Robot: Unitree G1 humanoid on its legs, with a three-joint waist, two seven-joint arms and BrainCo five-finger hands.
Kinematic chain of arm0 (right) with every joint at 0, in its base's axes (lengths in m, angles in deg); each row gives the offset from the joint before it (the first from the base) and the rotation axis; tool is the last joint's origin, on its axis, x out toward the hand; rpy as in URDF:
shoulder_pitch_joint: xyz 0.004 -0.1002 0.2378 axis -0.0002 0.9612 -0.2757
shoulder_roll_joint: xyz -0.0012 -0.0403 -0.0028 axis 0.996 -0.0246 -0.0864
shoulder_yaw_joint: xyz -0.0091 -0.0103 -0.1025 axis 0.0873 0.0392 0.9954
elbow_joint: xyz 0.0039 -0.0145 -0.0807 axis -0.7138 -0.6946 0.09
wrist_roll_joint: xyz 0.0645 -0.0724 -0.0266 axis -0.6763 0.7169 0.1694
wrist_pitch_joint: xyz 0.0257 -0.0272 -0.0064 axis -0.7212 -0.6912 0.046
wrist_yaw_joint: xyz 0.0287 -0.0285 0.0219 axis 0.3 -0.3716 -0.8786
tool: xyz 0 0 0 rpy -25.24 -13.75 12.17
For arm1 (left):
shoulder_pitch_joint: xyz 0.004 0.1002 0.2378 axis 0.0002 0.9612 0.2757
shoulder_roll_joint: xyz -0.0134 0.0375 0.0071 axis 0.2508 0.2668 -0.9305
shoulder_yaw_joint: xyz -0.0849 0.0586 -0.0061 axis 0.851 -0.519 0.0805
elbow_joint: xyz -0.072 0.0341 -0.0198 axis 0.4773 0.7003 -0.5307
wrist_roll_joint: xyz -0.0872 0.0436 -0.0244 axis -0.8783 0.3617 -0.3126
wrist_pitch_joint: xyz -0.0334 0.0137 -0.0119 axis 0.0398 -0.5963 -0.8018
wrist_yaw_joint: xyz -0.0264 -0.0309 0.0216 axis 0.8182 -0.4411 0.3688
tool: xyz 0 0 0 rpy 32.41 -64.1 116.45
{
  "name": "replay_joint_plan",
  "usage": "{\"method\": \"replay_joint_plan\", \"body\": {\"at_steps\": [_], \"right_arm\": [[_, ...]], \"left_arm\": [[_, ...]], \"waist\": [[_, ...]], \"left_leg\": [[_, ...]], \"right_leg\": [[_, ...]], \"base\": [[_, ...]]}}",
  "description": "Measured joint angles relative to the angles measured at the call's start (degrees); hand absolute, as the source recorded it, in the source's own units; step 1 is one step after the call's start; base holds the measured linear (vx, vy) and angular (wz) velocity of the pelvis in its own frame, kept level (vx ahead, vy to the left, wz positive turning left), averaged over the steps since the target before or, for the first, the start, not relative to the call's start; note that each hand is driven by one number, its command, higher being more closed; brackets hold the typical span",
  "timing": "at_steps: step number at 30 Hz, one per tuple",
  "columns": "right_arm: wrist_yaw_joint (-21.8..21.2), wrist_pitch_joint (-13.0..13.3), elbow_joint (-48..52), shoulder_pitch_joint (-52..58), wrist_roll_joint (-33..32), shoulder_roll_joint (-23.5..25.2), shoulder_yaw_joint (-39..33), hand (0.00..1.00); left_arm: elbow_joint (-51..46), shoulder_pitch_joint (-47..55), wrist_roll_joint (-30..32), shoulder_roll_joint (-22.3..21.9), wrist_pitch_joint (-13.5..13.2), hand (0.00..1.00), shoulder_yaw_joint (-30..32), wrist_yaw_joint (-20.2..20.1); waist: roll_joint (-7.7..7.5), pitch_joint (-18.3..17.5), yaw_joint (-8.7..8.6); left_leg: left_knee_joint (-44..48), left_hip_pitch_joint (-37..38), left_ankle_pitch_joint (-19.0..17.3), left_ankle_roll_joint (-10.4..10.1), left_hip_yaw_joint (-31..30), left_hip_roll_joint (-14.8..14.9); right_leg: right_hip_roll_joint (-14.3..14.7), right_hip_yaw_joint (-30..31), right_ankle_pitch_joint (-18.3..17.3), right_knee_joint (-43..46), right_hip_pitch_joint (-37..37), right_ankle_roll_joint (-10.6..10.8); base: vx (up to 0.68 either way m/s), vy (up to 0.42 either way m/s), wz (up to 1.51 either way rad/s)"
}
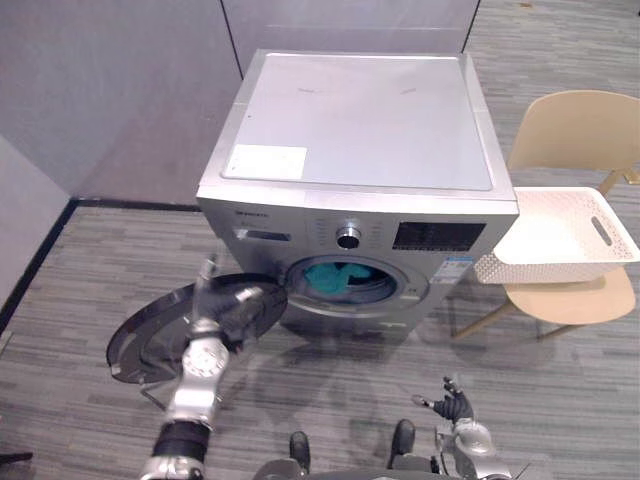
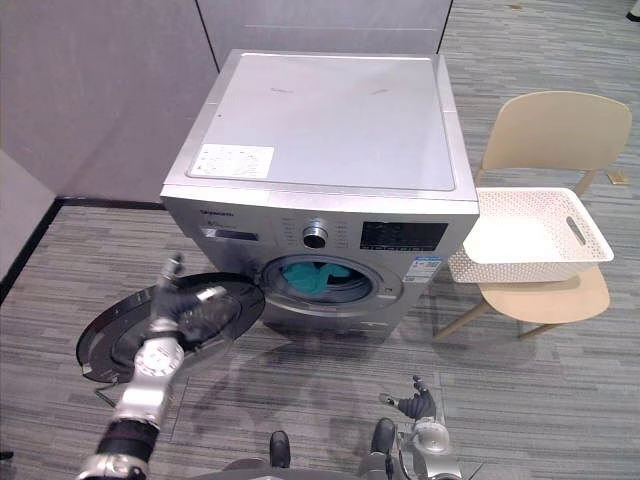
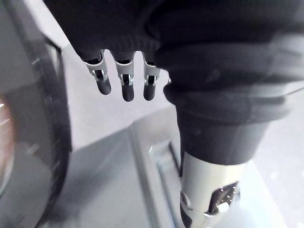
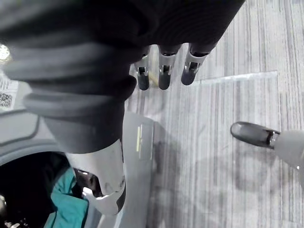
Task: Pick up the laundry basket with both hands and put the clothes into the washing machine.
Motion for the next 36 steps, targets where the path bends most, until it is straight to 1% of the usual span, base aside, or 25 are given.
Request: {"method": "replay_joint_plan", "body": {"at_steps": [1,3,4,5,7,9,11,12,13,15,16,18,21,23,24,25,26,28,29,30,31,32,34,35,36], "right_arm": [[-0.3,0.0,0.4,0.0,0.0,-0.3,0.0,0.00],[-0.4,0.1,1.7,-0.1,0.0,-0.9,0.0,0.00],[-0.6,0.1,2.2,-0.2,0.0,-1.1,0.0,0.00],[-0.6,0.1,2.6,-0.5,0.0,-1.3,0.0,0.00],[-0.7,0.1,2.7,-0.6,0.0,-1.6,0.0,0.00],[-1.1,0.2,2.7,-0.8,0.0,-2.3,0.0,0.00],[-1.7,0.3,2.7,-1.0,-0.1,-2.3,0.2,0.00],[-1.8,0.3,3.1,-1.3,-0.1,-2.2,0.9,0.00],[-1.9,0.4,3.5,-1.3,-0.1,-2.1,1.5,0.00],[-2.0,0.9,3.9,-1.3,-0.2,-1.7,2.3,0.00],[-2.3,1.5,3.9,-1.3,-0.8,-1.7,2.3,0.00],[-2.5,1.6,4.0,-1.3,-1.3,-1.7,2.3,0.00],[-2.9,2.4,5.3,-1.3,-2.7,-1.7,2.3,0.00],[-2.9,2.5,5.5,-1.3,-3.3,-1.7,2.3,0.00],[-2.9,2.5,5.5,-1.3,-3.4,-1.7,2.3,0.00],[-2.9,2.5,5.5,-1.4,-3.4,-1.7,2.3,0.00],[-2.9,2.5,5.5,-1.5,-3.4,-1.8,2.3,0.00],[-2.8,2.5,5.5,-2.0,-3.4,-2.1,2.3,0.00],[-2.8,2.5,5.3,-2.7,-3.4,-2.3,2.2,0.00],[-2.8,2.5,5.3,-2.8,-3.4,-2.3,2.2,0.00],[-2.8,2.5,5.2,-3.0,-3.4,-2.3,2.3,0.00],[-2.8,2.5,4.7,-3.3,-3.4,-2.2,2.3,0.00],[-2.6,2.5,4.5,-3.3,-3.4,-2.4,2.0,0.00],[-2.5,2.5,4.1,-3.3,-3.4,-2.4,1.3,0.00],[-2.4,2.5,3.8,-3.5,-3.4,-2.8,0.6,0.00]], "left_arm": [[0.1,-0.9,0.4,1.2,0.1,0.00,1.1,0.9],[2.4,-4.3,1.4,6.2,0.4,0.00,4.7,2.8],[5.1,-6.8,1.5,9.5,1.2,0.00,6.2,3.6],[8.5,-9.2,3.2,12.7,2.5,0.00,7.5,4.7],[12.0,-11.0,4.0,15.3,3.4,0.00,8.6,5.3],[18.9,-13.6,6.6,18.1,4.7,0.00,8.7,5.5],[24.5,-15.1,7.6,19.8,5.5,0.00,8.7,5.4],[29.5,-16.9,7.5,21.5,6.5,0.00,8.7,4.8],[31.2,-17.7,7.5,22.3,6.9,0.00,8.7,4.1],[32.5,-18.8,7.5,23.5,7.1,0.00,8.7,2.8],[32.8,-19.5,7.4,23.5,7.3,0.00,8.8,1.8],[32.8,-20.0,7.5,23.5,7.3,0.00,8.9,1.6],[32.9,-20.0,7.5,22.5,6.8,0.00,9.7,0.5],[33.2,-20.2,6.8,20.7,6.2,0.00,10.6,-0.5],[34.0,-20.1,6.1,19.5,6.1,0.00,10.5,-0.8],[34.0,-20.0,6.1,19.0,5.7,0.00,10.5,-0.1],[34.0,-20.0,5.8,18.7,5.4,0.00,10.4,0.2],[34.0,-19.7,5.6,17.1,5.2,0.00,9.9,0.5],[33.8,-19.0,5.5,15.9,4.9,0.00,9.8,0.8],[32.7,-18.2,4.9,14.7,4.9,0.00,8.7,0.9],[31.6,-17.5,4.7,14.0,4.9,0.00,8.2,0.9],[29.5,-16.0,4.5,12.4,4.7,0.00,7.8,1.1],[25.1,-13.6,3.4,9.3,3.7,0.00,5.6,2.2],[22.3,-12.6,3.0,7.0,3.6,0.00,3.9,2.8],[19.1,-11.3,2.5,4.1,3.6,0.00,1.7,3.4]], "waist": [[-0.11,0.0,0.00],[-0.73,0.1,0.10],[-1.35,0.4,0.25],[-2.08,0.8,0.67],[-2.93,1.2,0.81],[-4.22,2.3,1.51],[-5.02,2.7,1.55],[-5.88,3.8,1.68],[-6.38,4.2,1.79],[-7.40,5.0,2.01],[-7.58,5.3,2.41],[-7.78,5.5,3.26],[-7.39,6.5,3.91],[-7.31,6.6,4.72],[-7.19,6.7,4.77],[-7.13,6.8,4.83],[-6.65,7.2,4.90],[-5.25,8.1,4.96],[-4.13,8.8,4.92],[-3.40,8.9,4.94],[-3.08,9.0,4.93],[-2.76,9.0,5.11],[-2.07,8.8,5.15],[-1.53,8.5,5.13],[-0.44,8.1,5.34]], "left_leg": [[0.0,0.0,0.0,0.0,0.1,0.0],[0.0,-0.6,0.0,0.0,0.2,0.2],[0.1,-1.4,0.0,0.0,0.2,0.3],[0.5,-2.5,0.0,0.0,0.2,0.5],[1.4,-4.2,0.0,0.0,0.2,0.5],[2.5,-6.5,0.0,0.0,0.1,0.6],[3.5,-8.1,0.0,0.0,0.1,0.7],[4.1,-9.1,0.0,0.0,0.1,1.0],[4.7,-10.0,-0.1,-0.2,0.2,1.3],[6.3,-11.8,-0.5,-0.6,0.2,1.7],[7.7,-13.3,-0.9,-0.9,0.2,2.3],[9.4,-14.5,-1.7,-1.0,0.3,2.9],[12.6,-16.5,-3.1,-1.5,0.6,4.5],[13.5,-17.8,-3.7,-2.0,0.6,4.9],[13.9,-18.3,-3.7,-2.1,0.6,5.5],[14.2,-18.4,-3.8,-2.2,0.5,5.5],[14.9,-18.7,-3.8,-2.2,0.1,5.9],[16.8,-19.3,-4.6,-2.5,-1.0,6.5],[17.4,-19.6,-4.9,-2.6,-2.0,6.7],[17.2,-19.5,-4.9,-2.6,-2.6,6.6],[17.0,-19.5,-4.9,-2.6,-2.9,6.4],[16.0,-19.1,-4.4,-3.0,-3.8,6.1],[12.7,-18.5,-1.5,-2.9,-6.2,5.1],[9.9,-17.6,0.8,-3.1,-8.3,4.3],[7.1,-17.4,3.1,-3.2,-10.2,4.0]], "right_leg": [[0.0,0.1,0.0,0.0,-0.1,0.0],[0.2,0.2,0.2,0.0,-0.8,-0.3],[0.3,0.3,0.4,0.0,-1.5,-0.4],[0.5,0.3,0.7,0.0,-2.6,-0.8],[0.6,0.4,1.0,0.0,-3.9,-1.0],[0.6,0.7,1.5,0.0,-5.7,-1.1],[0.7,0.8,1.8,0.0,-6.9,-1.5],[0.9,0.9,2.1,0.0,-7.6,-1.9],[1.1,0.9,2.4,0.0,-8.1,-2.2],[1.4,0.9,2.6,0.0,-9.1,-2.3],[1.9,0.9,3.1,0.0,-10.0,-3.0],[2.3,1.4,3.3,0.0,-10.7,-3.2],[3.2,1.8,3.2,0.0,-11.3,-3.2],[3.7,2.0,3.2,0.0,-12.3,-3.7],[3.8,1.8,3.1,0.0,-12.5,-4.0],[3.9,1.8,3.0,0.2,-12.6,-4.2],[4.3,1.8,2.6,1.0,-12.7,-4.6],[4.7,1.7,1.2,3.4,-12.9,-4.5],[4.9,1.9,-0.3,5.8,-13.1,-4.3],[4.7,3.1,-1.8,8.1,-13.8,-3.7],[4.6,3.7,-2.5,9.1,-14.0,-3.3],[4.5,4.1,-3.7,10.3,-14.0,-3.0],[4.1,4.4,-5.7,11.9,-14.0,-2.8],[3.7,3.8,-6.8,12.7,-13.9,-2.7],[3.4,2.8,-7.4,13.0,-13.7,-3.0]], "base": [[0.00,-0.004,-0.05],[-0.02,-0.008,-0.07],[-0.06,-0.016,-0.09],[-0.06,-0.014,-0.07],[-0.05,-0.008,-0.02],[-0.04,0.002,0.00],[0.00,0.000,0.00],[-0.04,0.008,0.00],[-0.03,0.005,0.00],[-0.04,0.000,0.01],[-0.06,-0.006,-0.02],[-0.03,-0.018,-0.12],[-0.05,-0.045,-0.12],[-0.06,-0.026,-0.07],[-0.04,-0.018,0.01],[0.00,0.000,0.00],[0.00,0.000,0.00],[-0.02,-0.013,0.09],[-0.05,0.003,0.22],[-0.04,0.015,0.29],[-0.02,0.022,0.40],[0.05,0.012,0.52],[0.07,-0.010,0.80],[0.10,-0.024,1.14],[0.09,-0.021,1.15]]}}
